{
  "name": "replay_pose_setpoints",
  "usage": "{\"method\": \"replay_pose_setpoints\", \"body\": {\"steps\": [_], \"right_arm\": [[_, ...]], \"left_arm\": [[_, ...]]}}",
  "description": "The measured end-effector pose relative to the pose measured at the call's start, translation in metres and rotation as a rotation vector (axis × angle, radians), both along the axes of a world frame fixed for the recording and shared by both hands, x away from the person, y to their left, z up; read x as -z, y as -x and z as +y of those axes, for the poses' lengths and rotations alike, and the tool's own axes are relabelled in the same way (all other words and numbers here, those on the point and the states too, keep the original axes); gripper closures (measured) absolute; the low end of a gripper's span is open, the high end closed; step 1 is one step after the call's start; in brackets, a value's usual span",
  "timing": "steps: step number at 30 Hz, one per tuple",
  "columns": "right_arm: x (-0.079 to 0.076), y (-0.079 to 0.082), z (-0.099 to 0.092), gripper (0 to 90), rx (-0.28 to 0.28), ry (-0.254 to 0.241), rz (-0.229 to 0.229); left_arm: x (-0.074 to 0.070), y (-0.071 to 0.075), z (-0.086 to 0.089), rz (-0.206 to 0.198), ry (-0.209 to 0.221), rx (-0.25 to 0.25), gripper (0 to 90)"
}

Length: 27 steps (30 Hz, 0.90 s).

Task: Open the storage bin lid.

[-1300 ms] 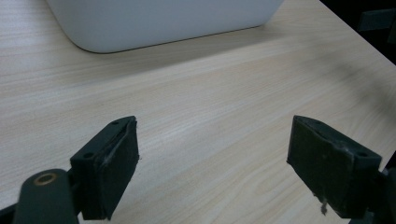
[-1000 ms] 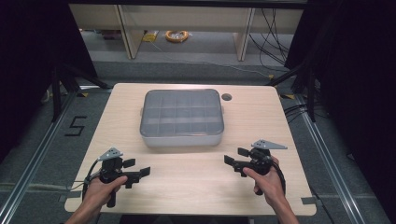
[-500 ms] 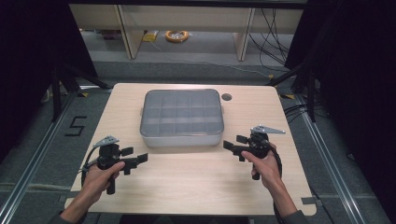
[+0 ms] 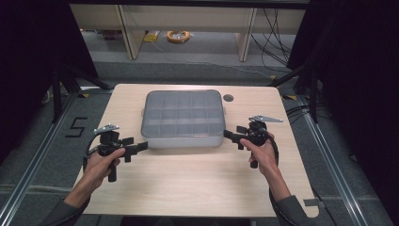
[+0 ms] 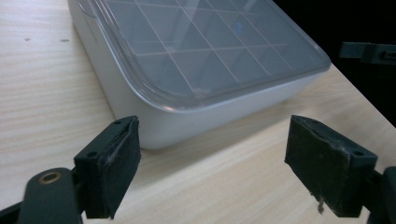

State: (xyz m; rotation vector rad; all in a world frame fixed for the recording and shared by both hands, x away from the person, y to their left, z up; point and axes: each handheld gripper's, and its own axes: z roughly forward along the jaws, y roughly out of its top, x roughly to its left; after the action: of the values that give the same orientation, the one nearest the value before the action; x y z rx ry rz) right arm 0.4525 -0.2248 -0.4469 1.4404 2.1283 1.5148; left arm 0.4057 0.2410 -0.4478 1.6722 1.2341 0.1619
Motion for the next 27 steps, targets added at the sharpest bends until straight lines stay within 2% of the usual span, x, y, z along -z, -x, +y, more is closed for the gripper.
{"method": "replay_pose_setpoints", "body": {"steps": [5, 6, 8, 9, 11, 12, 13, 14, 15, 18, 19, 21, 22, 23, 25, 27], "right_arm": [[-0.001, -0.011, 0.0, 26.3, 0.006, -0.013, 0.01], [0.001, -0.016, 0.0, 26.3, 0.016, -0.035, 0.028], [0.003, -0.022, -0.001, 26.3, 0.019, -0.034, 0.022], [0.003, -0.024, -0.002, 26.3, 0.023, -0.037, 0.034], [0.005, -0.027, -0.002, 26.4, 0.034, -0.029, 0.029], [0.004, -0.029, 0.0, 26.7, 0.054, -0.059, 0.08], [0.004, -0.029, 0.0, 26.7, 0.054, -0.059, 0.08], [0.006, -0.033, -0.002, 26.8, 0.045, -0.047, 0.055], [0.006, -0.038, -0.002, 27.2, 0.043, -0.048, 0.052], [0.004, -0.046, -0.001, 27.9, 0.048, -0.052, 0.048], [0.003, -0.048, 0.0, 27.8, 0.055, -0.057, 0.062], [0.003, -0.053, -0.001, 27.9, 0.056, -0.055, 0.053], [0.003, -0.055, 0.0, 28.0, 0.056, -0.063, 0.065], [0.004, -0.058, 0.0, 28.1, 0.057, -0.049, 0.055], [0.004, -0.061, 0.001, 28.3, 0.057, -0.047, 0.055], [0.003, -0.062, 0.005, 28.8, 0.069, -0.069, 0.102]], "left_arm": [[-0.004, -0.013, 0.002, 0.014, 0.001, -0.02, 17.9], [-0.004, -0.016, 0.002, 0.013, 0.003, -0.027, 18.0], [-0.004, -0.022, 0.002, 0.016, 0.004, -0.034, 18.2], [-0.005, -0.03, 0.002, 0.021, 0.003, -0.039, 18.3], [-0.006, -0.033, 0.002, 0.021, 0.001, -0.043, 18.3], [-0.006, -0.037, 0.002, 0.02, -0.003, -0.046, 18.7], [-0.007, -0.04, 0.002, 0.023, -0.007, -0.05, 18.7], [-0.008, -0.044, 0.002, 0.023, -0.009, -0.052, 18.9], [-0.01, -0.05, 0.002, 0.025, -0.014, -0.056, 18.9], [-0.013, -0.057, 0.002, 0.022, -0.017, -0.059, 18.9], [-0.014, -0.063, 0.001, 0.023, -0.02, -0.057, 18.9], [-0.015, -0.067, 0.001, 0.021, -0.027, -0.052, 18.9], [-0.015, -0.074, 0.002, 0.035, -0.022, -0.058, 18.8], [-0.015, -0.078, 0.002, 0.039, -0.022, -0.063, 18.7], [-0.014, -0.082, 0.001, 0.046, -0.018, -0.08, 18.8], [-0.011, -0.092, 0.001, 0.066, -0.02, -0.097, 18.9]]}}
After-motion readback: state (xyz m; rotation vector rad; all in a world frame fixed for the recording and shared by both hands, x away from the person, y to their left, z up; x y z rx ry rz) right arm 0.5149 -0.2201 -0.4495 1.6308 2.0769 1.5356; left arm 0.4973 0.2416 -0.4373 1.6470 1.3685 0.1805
